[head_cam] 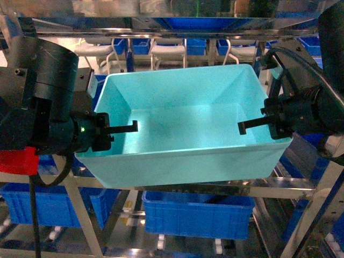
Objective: Organize blue bins on left shelf correctly
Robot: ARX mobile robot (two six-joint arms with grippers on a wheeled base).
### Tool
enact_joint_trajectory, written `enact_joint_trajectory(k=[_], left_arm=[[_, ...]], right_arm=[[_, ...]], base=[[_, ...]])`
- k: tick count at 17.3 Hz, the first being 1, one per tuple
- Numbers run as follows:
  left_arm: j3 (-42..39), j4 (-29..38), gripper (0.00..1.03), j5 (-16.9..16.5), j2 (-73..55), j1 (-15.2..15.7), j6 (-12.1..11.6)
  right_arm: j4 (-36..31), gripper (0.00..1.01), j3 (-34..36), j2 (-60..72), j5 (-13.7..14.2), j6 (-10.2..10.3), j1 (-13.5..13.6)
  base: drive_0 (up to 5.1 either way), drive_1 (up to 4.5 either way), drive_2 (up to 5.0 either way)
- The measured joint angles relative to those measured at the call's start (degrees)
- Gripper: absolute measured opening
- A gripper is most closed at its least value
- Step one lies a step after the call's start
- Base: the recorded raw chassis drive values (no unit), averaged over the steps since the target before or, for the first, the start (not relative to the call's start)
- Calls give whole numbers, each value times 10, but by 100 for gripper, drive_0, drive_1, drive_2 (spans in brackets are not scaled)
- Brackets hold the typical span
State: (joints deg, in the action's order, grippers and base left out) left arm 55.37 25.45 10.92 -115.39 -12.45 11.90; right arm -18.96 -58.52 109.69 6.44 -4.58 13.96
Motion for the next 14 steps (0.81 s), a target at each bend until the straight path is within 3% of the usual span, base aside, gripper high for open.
enact_joint_trajectory(k=[14], left_arm=[[0, 1, 5, 0, 0, 4, -3]], right_arm=[[1, 2, -3, 0, 0, 0, 3]], base=[[0, 0, 0]])
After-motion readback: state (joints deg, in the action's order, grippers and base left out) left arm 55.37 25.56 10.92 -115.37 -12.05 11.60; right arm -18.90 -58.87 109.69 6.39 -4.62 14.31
